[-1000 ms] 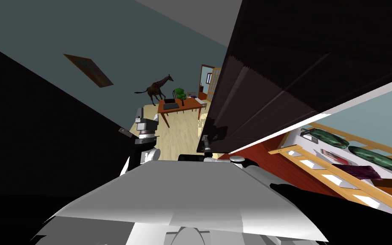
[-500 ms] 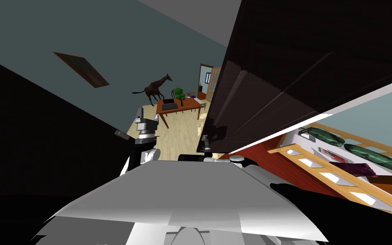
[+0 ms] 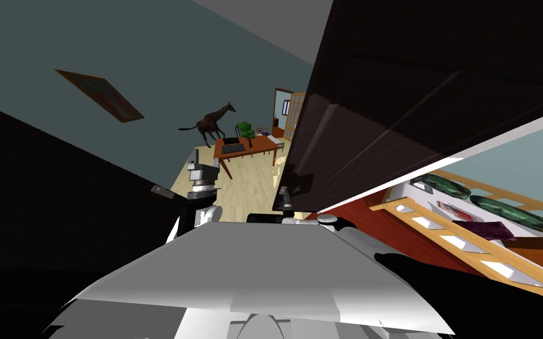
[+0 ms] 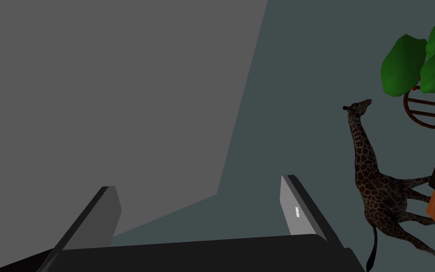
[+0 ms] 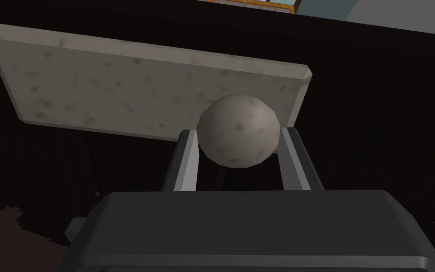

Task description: Push the door open

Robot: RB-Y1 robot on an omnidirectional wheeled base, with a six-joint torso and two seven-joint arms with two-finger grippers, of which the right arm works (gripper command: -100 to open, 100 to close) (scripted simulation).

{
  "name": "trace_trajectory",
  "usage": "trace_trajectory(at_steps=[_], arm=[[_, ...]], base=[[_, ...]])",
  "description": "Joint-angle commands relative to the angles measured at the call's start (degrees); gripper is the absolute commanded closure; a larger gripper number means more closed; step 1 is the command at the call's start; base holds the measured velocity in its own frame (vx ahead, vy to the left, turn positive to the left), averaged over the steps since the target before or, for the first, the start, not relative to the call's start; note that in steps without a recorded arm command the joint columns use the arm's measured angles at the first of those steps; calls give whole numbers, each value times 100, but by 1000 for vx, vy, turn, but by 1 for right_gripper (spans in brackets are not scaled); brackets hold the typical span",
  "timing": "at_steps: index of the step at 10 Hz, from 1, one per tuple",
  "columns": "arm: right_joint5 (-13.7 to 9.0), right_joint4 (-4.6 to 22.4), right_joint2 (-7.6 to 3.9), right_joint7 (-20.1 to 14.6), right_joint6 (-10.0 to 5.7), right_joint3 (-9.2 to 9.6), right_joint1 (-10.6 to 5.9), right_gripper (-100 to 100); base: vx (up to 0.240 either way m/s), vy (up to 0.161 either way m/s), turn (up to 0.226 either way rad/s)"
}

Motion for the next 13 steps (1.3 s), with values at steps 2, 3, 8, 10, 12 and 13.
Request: trace_trajectory(at_steps=[2,3,8,10,12,13], arm=[[-58,11,16,-319,42,46,-48,100],[-78,15,21,-422,54,65,-59,100],[-178,31,46,-925,112,161,-116,100],[-199,32,14,-941,112,173,-92,100],[-297,114,36,-952,137,25,-71,100],[-341,151,51,-947,146,-46,-60,100]], base=[[49,18,-31],[58,18,-30],[52,19,-31],[43,16,-24],[150,19,-22],[150,53,-9]])
